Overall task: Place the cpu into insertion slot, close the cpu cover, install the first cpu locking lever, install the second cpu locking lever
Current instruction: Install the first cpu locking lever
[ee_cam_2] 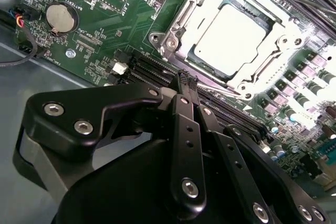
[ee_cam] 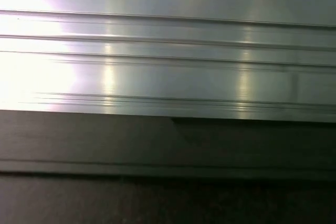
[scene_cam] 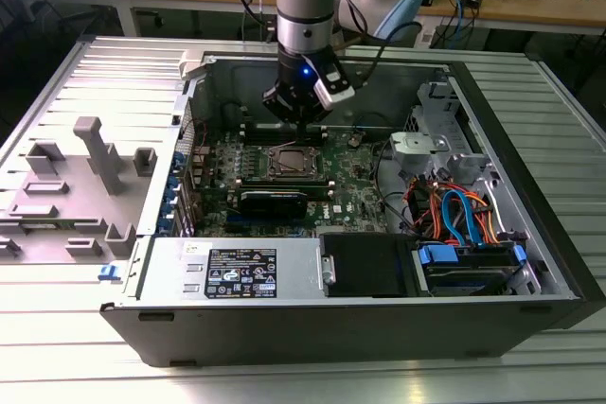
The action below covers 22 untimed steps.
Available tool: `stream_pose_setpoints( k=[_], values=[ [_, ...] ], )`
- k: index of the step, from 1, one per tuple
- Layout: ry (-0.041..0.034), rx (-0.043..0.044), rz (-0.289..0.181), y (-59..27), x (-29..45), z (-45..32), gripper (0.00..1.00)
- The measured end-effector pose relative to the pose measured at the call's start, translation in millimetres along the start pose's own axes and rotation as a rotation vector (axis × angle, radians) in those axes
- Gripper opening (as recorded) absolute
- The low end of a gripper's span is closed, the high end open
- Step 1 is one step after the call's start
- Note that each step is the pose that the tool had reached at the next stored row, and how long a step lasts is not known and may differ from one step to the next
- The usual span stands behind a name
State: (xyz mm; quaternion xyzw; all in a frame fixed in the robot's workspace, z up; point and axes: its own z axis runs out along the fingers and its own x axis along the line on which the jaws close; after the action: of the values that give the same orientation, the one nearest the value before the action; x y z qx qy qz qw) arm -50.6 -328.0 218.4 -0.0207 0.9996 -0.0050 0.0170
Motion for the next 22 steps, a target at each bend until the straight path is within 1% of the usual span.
stream_pose_setpoints(
  k=[2, 7, 11, 16, 22],
  values=[
    [0.0000, 0.0005, 0.000, 0.0, -0.2, 0.1, 0.11],
    [0.0002, 0.0059, 0.000, -0.1, -0.3, 0.1, 0.11],
    [0.0001, 0.0058, 0.000, -0.1, -0.3, 0.6, 0.11],
    [0.0002, 0.0059, 0.000, -0.1, -0.2, 3.2, 0.11],
    [0.0002, 0.0059, 0.000, -0.1, -1.0, 8.1, 0.11]
  ],
)
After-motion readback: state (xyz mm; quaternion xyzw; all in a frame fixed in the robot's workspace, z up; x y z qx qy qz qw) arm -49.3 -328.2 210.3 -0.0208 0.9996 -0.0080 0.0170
